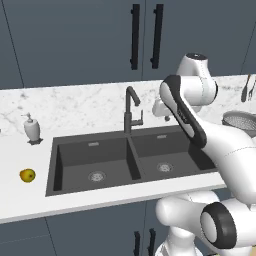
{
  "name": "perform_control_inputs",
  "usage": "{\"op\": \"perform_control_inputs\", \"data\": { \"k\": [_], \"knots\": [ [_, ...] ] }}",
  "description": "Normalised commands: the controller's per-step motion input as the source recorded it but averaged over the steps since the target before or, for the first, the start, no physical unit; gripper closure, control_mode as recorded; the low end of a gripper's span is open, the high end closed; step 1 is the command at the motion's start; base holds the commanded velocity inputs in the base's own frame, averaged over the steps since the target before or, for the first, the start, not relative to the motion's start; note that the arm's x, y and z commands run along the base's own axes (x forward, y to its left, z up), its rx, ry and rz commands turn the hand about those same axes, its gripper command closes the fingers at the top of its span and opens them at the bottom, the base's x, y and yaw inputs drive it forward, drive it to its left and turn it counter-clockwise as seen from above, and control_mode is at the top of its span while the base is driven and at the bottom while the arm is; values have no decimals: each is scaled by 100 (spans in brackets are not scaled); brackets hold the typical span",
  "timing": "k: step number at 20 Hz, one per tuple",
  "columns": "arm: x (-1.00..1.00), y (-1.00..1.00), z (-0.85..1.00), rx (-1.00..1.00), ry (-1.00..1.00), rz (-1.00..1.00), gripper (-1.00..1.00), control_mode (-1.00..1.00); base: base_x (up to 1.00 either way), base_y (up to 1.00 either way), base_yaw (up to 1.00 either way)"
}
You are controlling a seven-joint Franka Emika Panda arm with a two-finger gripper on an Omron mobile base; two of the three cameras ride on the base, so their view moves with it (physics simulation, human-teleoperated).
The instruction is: Put the colander in the sink, put the kiwi, pear in the colander, and turn on the sink faucet and pour water over the colander.
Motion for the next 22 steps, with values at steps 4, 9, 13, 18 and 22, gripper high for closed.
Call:
{"op": "perform_control_inputs", "data": {
  "k": [4,9,13,18,22],
  "knots": [
    [-10,-1,0,0,0,0,-100,-100,0,0,0],
    [0,-41,-2,0,0,0,-100,-100,0,0,0],
    [11,-79,-12,0,0,0,-100,-100,0,0,0],
    [23,-95,-19,-1,0,0,-100,-100,0,0,0],
    [31,-97,-19,-3,0,0,-100,-100,0,0,0]
  ]
}}
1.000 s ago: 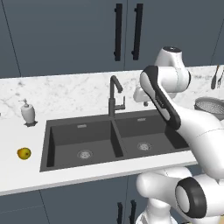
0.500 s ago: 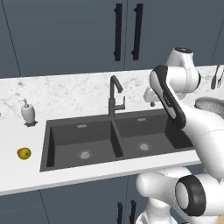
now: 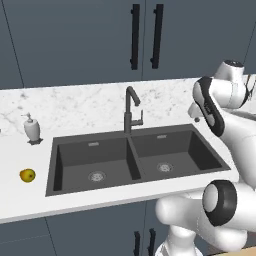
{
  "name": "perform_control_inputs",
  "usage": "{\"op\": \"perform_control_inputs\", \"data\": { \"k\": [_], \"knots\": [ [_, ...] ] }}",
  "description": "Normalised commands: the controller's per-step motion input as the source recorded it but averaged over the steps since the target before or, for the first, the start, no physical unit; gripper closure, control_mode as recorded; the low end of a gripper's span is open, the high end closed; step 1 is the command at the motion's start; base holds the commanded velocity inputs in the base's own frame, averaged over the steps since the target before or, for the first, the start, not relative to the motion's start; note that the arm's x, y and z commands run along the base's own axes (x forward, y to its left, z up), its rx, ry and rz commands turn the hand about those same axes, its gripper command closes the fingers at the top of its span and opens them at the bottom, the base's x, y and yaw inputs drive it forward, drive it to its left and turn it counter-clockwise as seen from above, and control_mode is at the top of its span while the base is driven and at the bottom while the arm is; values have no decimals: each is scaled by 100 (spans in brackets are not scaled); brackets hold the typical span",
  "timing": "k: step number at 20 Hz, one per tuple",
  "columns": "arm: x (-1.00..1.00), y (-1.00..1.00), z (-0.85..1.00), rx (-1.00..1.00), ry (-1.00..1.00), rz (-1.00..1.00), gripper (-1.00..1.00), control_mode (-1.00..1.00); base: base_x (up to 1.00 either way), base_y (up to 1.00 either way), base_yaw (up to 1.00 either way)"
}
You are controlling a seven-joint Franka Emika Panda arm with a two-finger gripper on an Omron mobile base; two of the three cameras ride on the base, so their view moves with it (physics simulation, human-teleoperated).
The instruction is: Put the colander in the sink, put the kiwi, pear in the colander, and turn on the sink faucet and pour water over the colander.
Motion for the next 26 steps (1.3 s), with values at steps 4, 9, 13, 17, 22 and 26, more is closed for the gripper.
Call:
{"op": "perform_control_inputs", "data": {
  "k": [4,9,13,17,22,26],
  "knots": [
    [35,-90,-17,-5,0,0,-100,-100,0,0,0],
    [25,-89,-13,-6,0,0,-100,-100,0,0,0],
    [27,-74,-15,-8,0,0,-100,-100,0,0,0],
    [21,-69,-17,-6,0,0,-100,-100,0,0,0],
    [9,-69,-31,-6,0,0,-100,-100,0,0,0],
    [6,-58,-35,-7,0,0,-100,-100,0,0,0]
  ]
}}
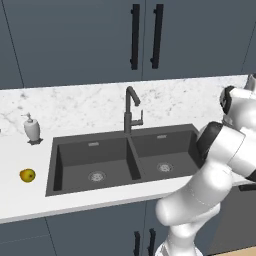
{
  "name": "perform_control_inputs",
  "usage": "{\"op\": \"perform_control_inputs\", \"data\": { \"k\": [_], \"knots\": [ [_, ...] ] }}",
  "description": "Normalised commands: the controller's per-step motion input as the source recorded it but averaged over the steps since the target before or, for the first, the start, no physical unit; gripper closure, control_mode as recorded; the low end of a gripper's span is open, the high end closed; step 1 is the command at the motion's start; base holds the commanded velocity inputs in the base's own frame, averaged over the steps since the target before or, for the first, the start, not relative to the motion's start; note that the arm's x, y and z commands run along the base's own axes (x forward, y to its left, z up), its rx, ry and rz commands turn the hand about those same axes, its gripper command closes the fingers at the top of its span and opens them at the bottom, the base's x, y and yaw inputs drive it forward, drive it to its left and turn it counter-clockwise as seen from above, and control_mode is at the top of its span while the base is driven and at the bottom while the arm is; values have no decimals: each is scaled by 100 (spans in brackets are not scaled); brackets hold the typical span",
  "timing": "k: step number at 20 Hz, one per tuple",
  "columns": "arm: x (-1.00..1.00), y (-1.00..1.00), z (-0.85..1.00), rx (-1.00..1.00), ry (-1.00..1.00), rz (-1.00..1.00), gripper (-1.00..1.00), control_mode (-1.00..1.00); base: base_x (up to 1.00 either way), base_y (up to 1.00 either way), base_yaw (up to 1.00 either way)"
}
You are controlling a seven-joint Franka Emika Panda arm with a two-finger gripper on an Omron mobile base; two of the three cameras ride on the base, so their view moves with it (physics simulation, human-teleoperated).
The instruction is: Put the colander in the sink, put the kiwi, pear in the colander, and turn on the sink faucet and pour water over the colander.
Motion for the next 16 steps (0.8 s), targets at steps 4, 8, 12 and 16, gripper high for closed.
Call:
{"op": "perform_control_inputs", "data": {
  "k": [4,8,12,16],
  "knots": [
    [9,-47,-29,-6,0,0,-100,-100,0,0,0],
    [14,-35,-22,-2,-1,1,-100,-100,0,0,0],
    [28,-27,-19,0,0,5,-100,-100,0,0,0],
    [28,-21,-19,0,0,6,-100,-100,0,0,0]
  ]
}}
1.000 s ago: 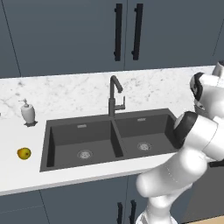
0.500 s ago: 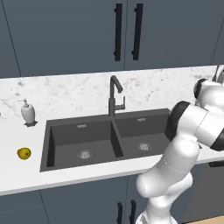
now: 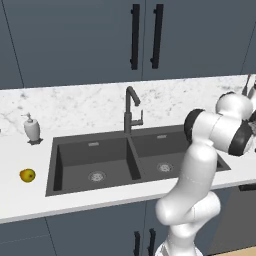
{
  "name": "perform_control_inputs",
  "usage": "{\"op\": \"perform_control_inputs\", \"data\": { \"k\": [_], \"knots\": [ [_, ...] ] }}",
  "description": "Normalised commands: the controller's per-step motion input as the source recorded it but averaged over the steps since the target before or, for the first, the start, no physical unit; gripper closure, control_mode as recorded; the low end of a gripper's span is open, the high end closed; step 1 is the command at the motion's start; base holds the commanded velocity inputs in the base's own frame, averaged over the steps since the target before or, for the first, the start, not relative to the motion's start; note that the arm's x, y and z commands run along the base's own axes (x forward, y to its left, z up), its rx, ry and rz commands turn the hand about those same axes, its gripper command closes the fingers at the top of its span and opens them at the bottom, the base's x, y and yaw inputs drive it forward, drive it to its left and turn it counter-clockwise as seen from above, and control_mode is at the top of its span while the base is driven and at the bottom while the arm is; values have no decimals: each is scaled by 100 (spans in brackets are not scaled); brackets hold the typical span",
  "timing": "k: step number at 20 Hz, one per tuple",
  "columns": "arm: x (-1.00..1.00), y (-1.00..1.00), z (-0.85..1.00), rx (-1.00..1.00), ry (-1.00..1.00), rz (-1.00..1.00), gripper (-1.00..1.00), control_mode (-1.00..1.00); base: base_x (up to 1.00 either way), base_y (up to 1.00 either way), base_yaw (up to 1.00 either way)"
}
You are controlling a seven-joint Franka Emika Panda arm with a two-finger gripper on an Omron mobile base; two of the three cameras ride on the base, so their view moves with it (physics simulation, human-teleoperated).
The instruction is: Put the colander in the sink, put the kiwi, pear in the colander, and turn on the sink faucet and pour water over the colander.
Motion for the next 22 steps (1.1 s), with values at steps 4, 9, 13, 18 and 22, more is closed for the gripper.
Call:
{"op": "perform_control_inputs", "data": {
  "k": [4,9,13,18,22],
  "knots": [
    [27,-15,-14,0,0,7,-100,-100,0,0,0],
    [24,-9,-9,-2,0,6,-100,-100,0,0,0],
    [24,-6,-11,-3,0,5,-100,-100,0,0,0],
    [23,-3,-21,-5,0,4,-100,-100,0,0,0],
    [24,0,-20,-5,0,3,-100,-100,0,0,0]
  ]
}}
